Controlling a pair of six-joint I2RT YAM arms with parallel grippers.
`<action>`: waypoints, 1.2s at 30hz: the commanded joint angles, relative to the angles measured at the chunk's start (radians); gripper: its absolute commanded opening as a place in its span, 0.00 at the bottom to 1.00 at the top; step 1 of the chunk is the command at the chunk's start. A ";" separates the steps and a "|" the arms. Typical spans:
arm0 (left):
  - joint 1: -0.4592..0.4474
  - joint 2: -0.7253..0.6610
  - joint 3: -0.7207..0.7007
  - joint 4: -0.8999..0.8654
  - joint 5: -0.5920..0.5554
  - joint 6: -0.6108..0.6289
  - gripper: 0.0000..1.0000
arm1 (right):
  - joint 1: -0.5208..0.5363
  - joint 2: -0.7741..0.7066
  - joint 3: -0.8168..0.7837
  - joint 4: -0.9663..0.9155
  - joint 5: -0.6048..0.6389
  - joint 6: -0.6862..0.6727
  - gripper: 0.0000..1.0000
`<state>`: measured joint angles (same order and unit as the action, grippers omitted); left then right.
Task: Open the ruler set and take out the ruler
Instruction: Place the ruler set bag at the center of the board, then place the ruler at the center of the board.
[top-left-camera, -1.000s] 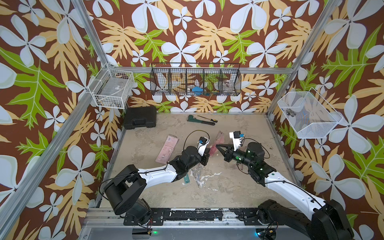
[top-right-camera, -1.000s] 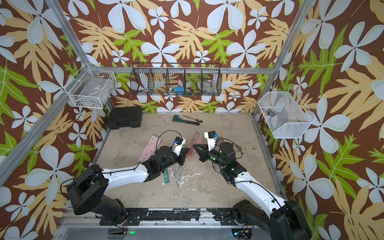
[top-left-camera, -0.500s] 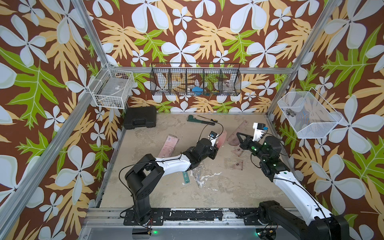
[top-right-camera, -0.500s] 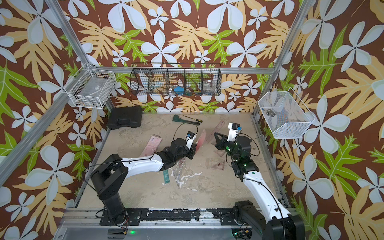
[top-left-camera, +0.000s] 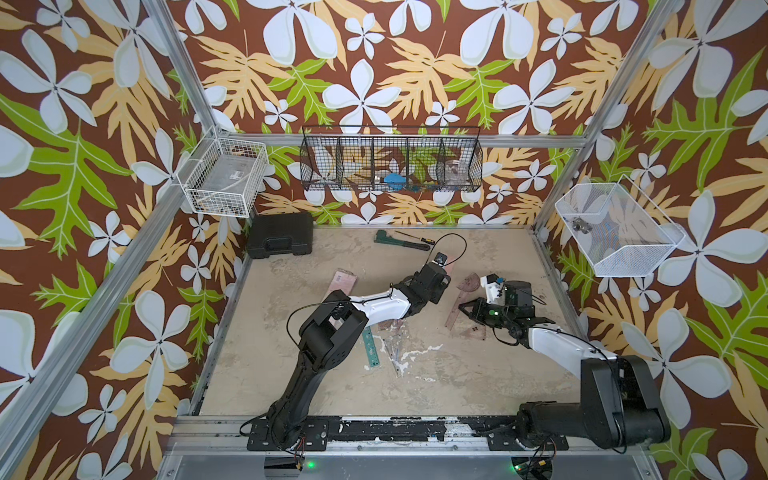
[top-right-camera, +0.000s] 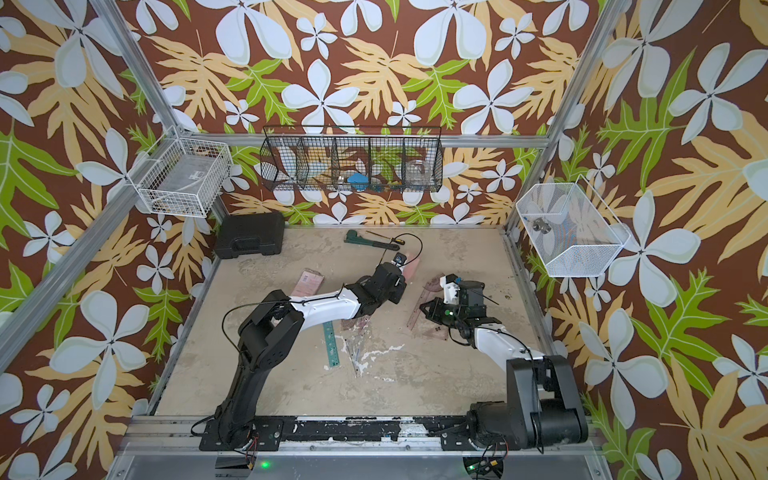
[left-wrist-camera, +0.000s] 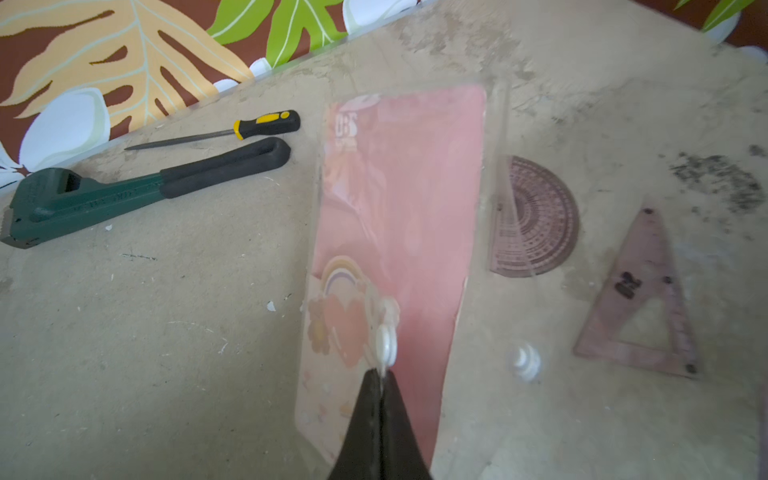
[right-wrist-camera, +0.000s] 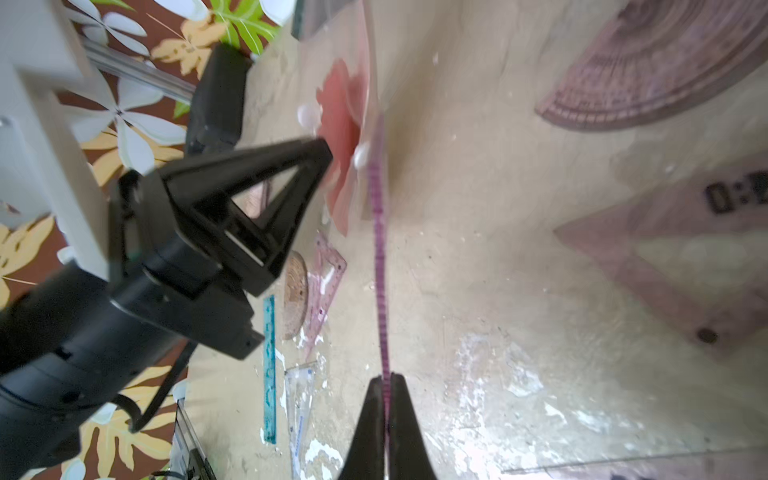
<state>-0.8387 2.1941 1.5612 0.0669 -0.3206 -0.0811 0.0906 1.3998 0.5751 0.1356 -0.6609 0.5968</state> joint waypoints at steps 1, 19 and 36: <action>0.000 0.035 0.038 -0.065 -0.036 0.036 0.00 | 0.034 0.066 0.010 0.055 -0.043 -0.009 0.00; 0.021 -0.089 0.078 -0.075 -0.048 -0.023 0.42 | 0.057 0.247 0.076 0.029 0.031 0.001 0.36; 0.378 -0.921 -1.098 0.703 -0.361 -0.006 0.86 | 0.073 -0.123 0.056 0.098 0.857 -0.103 0.84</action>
<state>-0.5240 1.3209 0.5217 0.5976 -0.5526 -0.1699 0.1585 1.2957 0.6525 0.1490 -0.0486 0.5419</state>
